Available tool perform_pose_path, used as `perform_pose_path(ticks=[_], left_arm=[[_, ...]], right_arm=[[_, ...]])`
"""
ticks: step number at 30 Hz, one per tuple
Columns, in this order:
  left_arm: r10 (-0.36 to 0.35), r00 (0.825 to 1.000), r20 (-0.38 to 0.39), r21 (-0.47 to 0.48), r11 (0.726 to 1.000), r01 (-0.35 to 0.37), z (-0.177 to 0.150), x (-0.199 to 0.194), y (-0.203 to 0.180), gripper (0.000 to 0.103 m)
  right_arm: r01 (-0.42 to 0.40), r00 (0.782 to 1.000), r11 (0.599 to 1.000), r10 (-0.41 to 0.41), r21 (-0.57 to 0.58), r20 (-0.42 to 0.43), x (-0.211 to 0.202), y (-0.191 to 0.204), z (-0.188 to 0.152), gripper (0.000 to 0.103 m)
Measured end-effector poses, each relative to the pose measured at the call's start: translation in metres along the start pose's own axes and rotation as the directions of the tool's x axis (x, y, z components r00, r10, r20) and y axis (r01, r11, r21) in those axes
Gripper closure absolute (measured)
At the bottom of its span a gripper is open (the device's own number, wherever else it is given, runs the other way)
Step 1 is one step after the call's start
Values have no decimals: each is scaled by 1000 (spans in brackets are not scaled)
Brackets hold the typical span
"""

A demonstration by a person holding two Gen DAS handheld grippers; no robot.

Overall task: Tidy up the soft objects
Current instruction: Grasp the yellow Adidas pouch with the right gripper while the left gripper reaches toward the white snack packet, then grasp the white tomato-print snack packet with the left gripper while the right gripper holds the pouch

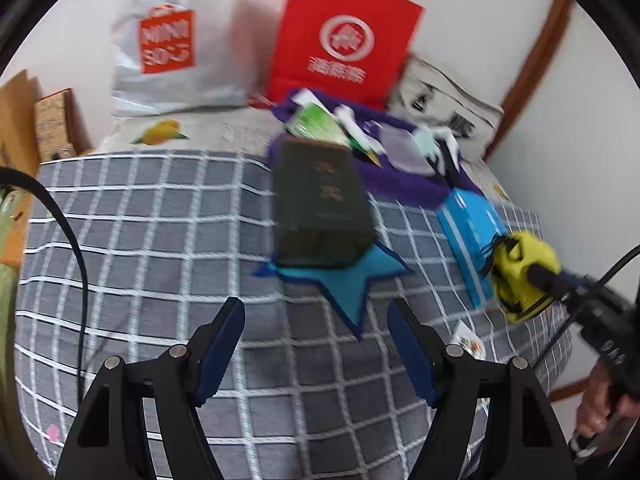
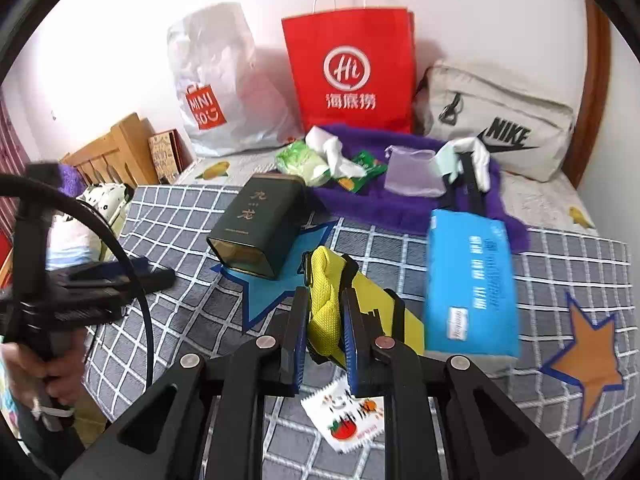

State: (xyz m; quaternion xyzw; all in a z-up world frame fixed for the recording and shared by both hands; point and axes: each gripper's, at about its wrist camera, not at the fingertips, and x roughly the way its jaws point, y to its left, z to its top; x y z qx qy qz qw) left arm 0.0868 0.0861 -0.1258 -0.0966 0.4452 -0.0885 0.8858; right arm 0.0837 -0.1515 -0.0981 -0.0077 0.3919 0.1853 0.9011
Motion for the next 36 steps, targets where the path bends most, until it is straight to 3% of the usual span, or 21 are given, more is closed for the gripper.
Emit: perform_pose_path(ticks=[6,8,12,17,22,29,31,34,36], left_arm=[[-53,995,-78,119,991,62,-16,22,-44,30],[-117,986,-115,151,979,134,-23,32,-61,29],[-170,974,-147,187,963,196,-36,47,-90,24],[-130,971,-198,318,929,190,-53,70,-132,24],[-82,971,-223,399,902,168,-65,89,-155,23],[18,989,-146,532,844,63,-79,95,-179,22],[13,989,-150,529,846,69,-79,94,-180,23],[0,989,-146,534,842,79,-80,91,-179,34],[-6,990,-139,534,842,79,-81,87,-177,48]], right_arm=[[44,999,998,-45,43,22,-37,-21,-17,87],[65,997,995,-67,71,28,-47,-32,-24,87],[94,994,988,-100,122,45,-66,-55,-35,87],[157,983,971,-171,181,64,-82,-86,-47,87],[170,981,963,-186,208,60,-85,-106,-57,87],[189,978,953,-203,238,39,-81,-121,-69,87],[186,979,951,-200,248,34,-79,-125,-72,87],[186,979,948,-200,258,28,-78,-129,-76,87],[183,980,946,-198,267,29,-78,-131,-78,87]])
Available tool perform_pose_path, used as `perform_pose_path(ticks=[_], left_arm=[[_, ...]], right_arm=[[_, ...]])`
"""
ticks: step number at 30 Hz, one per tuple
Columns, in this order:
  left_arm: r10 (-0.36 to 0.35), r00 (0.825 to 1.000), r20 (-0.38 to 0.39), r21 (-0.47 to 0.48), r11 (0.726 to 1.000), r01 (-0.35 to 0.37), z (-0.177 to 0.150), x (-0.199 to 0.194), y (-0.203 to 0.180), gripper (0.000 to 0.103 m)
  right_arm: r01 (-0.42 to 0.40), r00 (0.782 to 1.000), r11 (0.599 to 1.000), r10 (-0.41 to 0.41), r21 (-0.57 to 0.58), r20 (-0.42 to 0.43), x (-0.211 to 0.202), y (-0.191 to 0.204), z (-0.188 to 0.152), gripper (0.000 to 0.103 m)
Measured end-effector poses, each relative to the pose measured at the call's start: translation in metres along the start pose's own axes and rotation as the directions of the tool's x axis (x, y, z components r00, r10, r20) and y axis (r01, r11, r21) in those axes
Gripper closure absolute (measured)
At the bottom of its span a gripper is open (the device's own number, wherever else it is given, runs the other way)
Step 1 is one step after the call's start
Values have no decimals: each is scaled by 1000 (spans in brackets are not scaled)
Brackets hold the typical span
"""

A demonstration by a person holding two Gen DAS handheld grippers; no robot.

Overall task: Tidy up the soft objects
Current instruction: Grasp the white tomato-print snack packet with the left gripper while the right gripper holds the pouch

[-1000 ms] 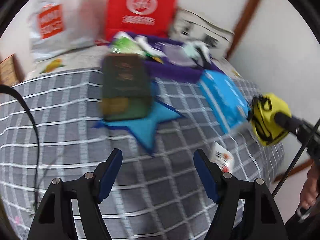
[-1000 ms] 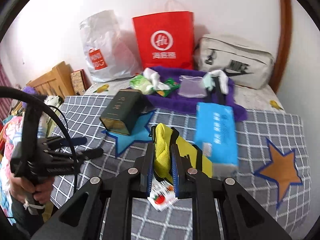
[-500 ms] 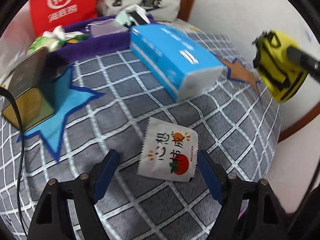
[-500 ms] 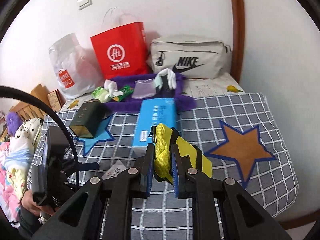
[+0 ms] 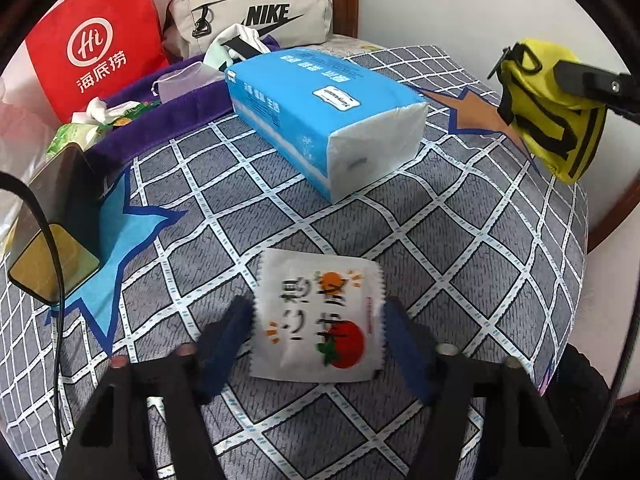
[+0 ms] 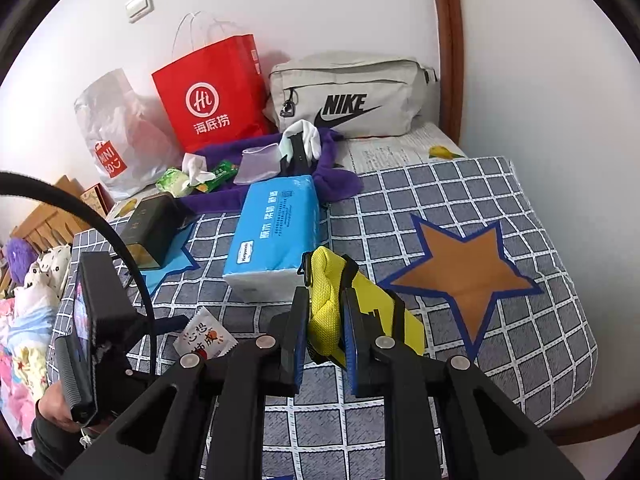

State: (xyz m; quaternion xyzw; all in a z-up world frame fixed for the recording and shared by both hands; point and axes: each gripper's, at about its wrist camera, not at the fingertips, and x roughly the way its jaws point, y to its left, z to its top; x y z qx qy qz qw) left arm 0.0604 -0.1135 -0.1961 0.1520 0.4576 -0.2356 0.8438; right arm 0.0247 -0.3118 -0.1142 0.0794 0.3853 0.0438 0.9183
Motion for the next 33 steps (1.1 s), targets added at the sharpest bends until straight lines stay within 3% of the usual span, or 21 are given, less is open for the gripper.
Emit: perform_pose_path(ticks=[6,17,33], left_arm=[[-22,1000,-4,-33,999,22,1,-3,9,64],[-78,997,21,-104,991,80,3,-19,35,65],[-14,995,101,-212,977,35,25,-57,86,65]], right_arm=[[-9,1000,1000,9,7,2,-2,1,-3,87],[-42,999,999,42,-31,-5,1,22,4,87],[-84,996,994,84,-68,-12,10,48,28,87]])
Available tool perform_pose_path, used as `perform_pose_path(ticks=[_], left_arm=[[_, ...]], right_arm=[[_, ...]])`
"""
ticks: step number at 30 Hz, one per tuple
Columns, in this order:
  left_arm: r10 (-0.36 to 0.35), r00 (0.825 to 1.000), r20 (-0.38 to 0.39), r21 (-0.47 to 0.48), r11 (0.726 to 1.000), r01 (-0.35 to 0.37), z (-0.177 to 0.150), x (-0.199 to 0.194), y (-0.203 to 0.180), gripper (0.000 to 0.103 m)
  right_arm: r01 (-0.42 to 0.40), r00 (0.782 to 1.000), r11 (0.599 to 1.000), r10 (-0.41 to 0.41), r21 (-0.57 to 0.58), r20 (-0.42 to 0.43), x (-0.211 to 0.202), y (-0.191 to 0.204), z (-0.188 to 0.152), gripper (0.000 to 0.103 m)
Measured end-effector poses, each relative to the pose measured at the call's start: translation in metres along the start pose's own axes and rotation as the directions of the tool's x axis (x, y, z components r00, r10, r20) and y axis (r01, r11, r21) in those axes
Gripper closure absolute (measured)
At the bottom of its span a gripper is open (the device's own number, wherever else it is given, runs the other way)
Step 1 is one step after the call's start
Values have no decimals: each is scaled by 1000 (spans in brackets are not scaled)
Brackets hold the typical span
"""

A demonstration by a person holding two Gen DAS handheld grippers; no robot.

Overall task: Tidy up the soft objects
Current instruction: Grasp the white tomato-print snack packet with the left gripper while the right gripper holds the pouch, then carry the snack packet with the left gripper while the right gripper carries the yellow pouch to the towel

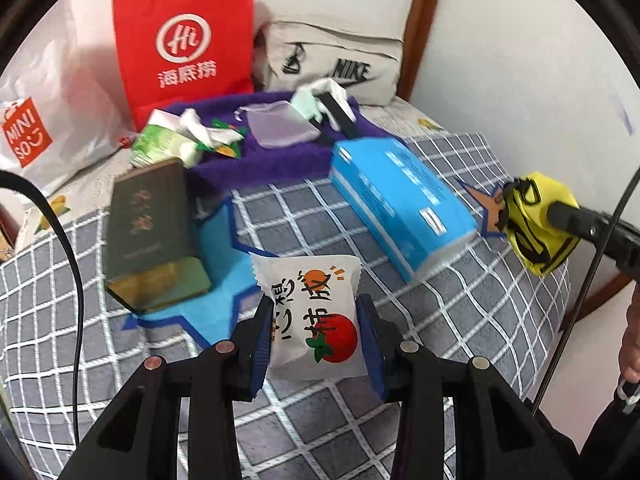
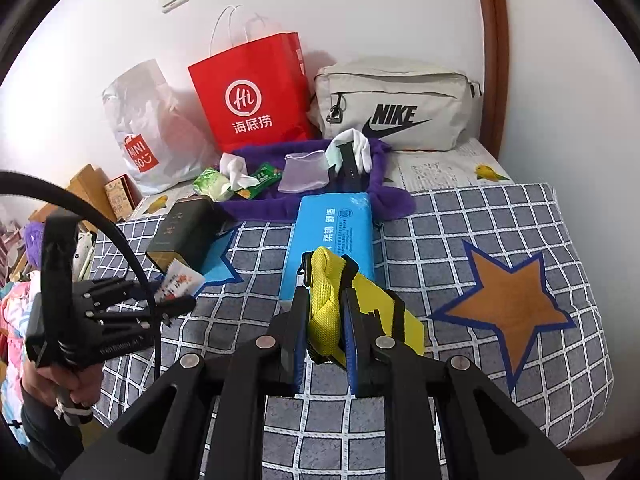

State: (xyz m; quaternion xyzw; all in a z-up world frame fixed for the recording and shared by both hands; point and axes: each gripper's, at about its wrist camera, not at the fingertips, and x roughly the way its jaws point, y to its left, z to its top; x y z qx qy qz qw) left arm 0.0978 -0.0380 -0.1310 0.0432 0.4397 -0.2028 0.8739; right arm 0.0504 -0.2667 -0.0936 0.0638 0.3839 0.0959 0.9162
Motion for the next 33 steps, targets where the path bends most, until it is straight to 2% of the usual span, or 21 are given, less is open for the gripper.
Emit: perform_pose_path(ticks=[6,17,27,33], left_arm=[[30,999,20,-31,999,-29,12,-7,17,65],[32,997,71,-68,997,-27,38,-16,40,65],[59,991,124,-107,993,-46,76,-19,69,65],[77,987,142,-133,989,-58,98,-12,85,65]], right_arm=[[-12,1000,1000,12,-9,0,5,5,10,87],[-61,998,997,61,-45,-10,21,16,36,87],[-72,997,996,71,-54,-18,43,18,64,87],[-79,997,994,79,-77,4,54,19,88,87]])
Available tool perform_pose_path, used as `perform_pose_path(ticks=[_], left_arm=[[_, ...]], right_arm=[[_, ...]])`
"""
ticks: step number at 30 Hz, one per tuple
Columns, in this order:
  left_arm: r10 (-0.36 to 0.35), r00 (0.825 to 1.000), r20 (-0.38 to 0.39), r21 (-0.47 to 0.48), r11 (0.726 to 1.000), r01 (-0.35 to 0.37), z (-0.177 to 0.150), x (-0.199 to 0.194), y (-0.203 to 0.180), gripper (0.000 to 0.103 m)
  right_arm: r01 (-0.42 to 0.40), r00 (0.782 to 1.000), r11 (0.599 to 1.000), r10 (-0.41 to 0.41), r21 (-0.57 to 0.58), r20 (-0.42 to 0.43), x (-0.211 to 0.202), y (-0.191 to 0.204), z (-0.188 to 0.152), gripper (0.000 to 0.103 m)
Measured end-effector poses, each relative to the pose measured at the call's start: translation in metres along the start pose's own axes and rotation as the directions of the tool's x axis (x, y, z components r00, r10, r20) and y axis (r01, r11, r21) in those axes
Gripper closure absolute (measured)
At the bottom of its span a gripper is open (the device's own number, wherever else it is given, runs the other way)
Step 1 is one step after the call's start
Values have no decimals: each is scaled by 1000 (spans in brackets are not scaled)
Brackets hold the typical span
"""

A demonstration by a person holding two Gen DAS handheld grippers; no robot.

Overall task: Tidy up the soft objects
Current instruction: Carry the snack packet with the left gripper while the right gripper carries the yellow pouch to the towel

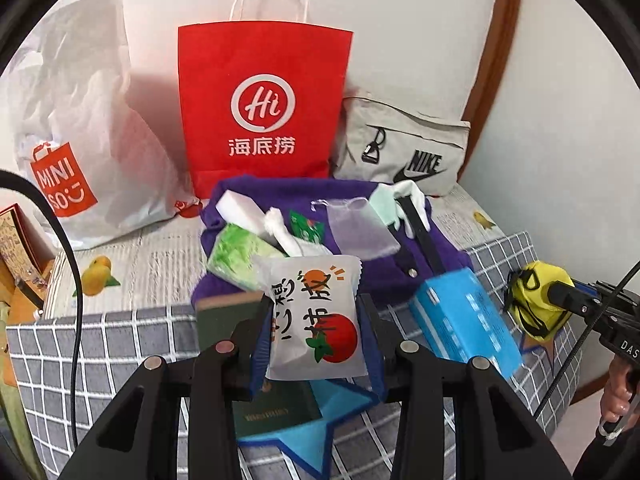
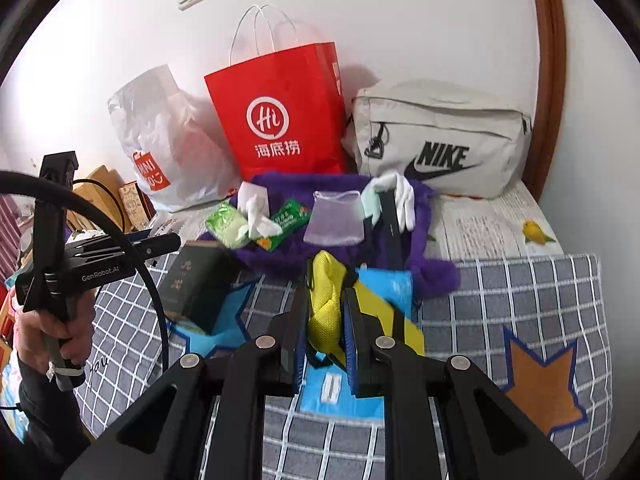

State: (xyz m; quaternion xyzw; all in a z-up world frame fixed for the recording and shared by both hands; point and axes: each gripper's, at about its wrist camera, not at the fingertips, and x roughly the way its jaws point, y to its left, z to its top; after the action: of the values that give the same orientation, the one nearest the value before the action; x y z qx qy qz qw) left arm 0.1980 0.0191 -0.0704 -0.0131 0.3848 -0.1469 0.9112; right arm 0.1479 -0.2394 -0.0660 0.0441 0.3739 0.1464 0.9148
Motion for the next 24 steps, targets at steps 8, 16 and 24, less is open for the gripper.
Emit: perform_pose_path(ticks=[8,16,24], left_arm=[[8,1000,4,5,1000,-8,22,17,10,65],[6,1000,7,11,1000,-6,43,38,17,65],[1,1000,-12,7,1000,-1,62,64,18,65]], right_arm=[[0,1000,1000,0,9,-4,29,-10,25,87],[-12,1000,1000,12,7,13,38,-15,48,87],[1,1000,1000,-1,-10,31,58,-16,77,87]])
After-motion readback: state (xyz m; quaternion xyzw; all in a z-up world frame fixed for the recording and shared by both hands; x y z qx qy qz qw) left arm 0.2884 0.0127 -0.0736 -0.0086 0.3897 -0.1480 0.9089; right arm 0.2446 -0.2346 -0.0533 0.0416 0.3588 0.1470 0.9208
